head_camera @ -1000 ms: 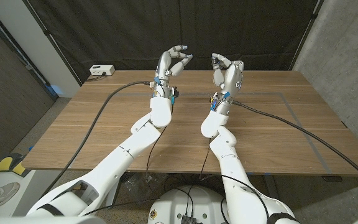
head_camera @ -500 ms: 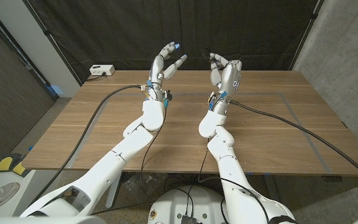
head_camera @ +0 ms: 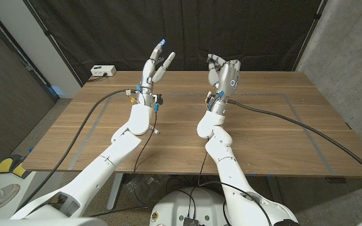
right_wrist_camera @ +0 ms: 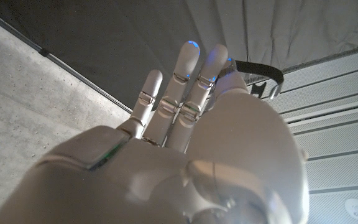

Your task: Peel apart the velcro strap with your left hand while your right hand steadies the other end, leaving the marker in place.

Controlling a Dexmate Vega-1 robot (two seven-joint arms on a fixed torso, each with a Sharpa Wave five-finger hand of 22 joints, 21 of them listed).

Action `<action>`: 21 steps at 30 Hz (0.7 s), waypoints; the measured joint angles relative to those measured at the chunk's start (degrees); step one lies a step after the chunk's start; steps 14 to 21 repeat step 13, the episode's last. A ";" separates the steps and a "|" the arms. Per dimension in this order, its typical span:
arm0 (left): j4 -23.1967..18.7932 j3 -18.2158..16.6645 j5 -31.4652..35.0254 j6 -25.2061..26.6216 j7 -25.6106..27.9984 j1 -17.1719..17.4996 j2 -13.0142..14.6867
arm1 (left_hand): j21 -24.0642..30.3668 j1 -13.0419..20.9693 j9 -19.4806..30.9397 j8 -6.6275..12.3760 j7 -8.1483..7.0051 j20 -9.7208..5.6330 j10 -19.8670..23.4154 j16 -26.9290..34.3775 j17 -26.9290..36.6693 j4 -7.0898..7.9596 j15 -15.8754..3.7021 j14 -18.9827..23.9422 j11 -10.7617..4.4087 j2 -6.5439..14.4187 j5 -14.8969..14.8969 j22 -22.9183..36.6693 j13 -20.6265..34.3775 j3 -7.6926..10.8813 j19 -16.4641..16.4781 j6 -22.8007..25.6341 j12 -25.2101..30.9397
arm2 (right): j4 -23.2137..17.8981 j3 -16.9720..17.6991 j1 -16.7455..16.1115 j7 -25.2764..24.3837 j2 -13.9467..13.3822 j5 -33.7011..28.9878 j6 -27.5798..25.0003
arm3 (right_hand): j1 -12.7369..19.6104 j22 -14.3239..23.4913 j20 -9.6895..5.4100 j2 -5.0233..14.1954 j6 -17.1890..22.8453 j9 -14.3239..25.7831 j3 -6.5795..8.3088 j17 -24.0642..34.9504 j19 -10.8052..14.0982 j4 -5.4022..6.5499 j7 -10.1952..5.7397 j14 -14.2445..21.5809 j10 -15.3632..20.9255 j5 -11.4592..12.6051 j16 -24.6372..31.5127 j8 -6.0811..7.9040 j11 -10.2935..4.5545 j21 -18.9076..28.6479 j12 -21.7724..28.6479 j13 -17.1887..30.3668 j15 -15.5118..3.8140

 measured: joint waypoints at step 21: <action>6.20 -2.85 -10.85 -6.52 -11.30 -0.19 2.15 | -1.23 -5.50 -0.27 0.66 -0.11 -0.01 -0.08 0.00 -0.56 2.59 0.25 -0.86 0.53 1.77 0.41 0.11 -0.94 -1.34 0.00 0.55 0.45 | -0.90 -3.03 -0.33 0.03 0.26 -3.14 -10.19 | -0.40 -0.28 -0.21 0.38 0.51 0.02 0.18 -0.76 -0.21 0.17 -0.31 -0.39 0.00 0.37 -0.27 -0.19 0.00 -0.60 0.00 -0.27 0.02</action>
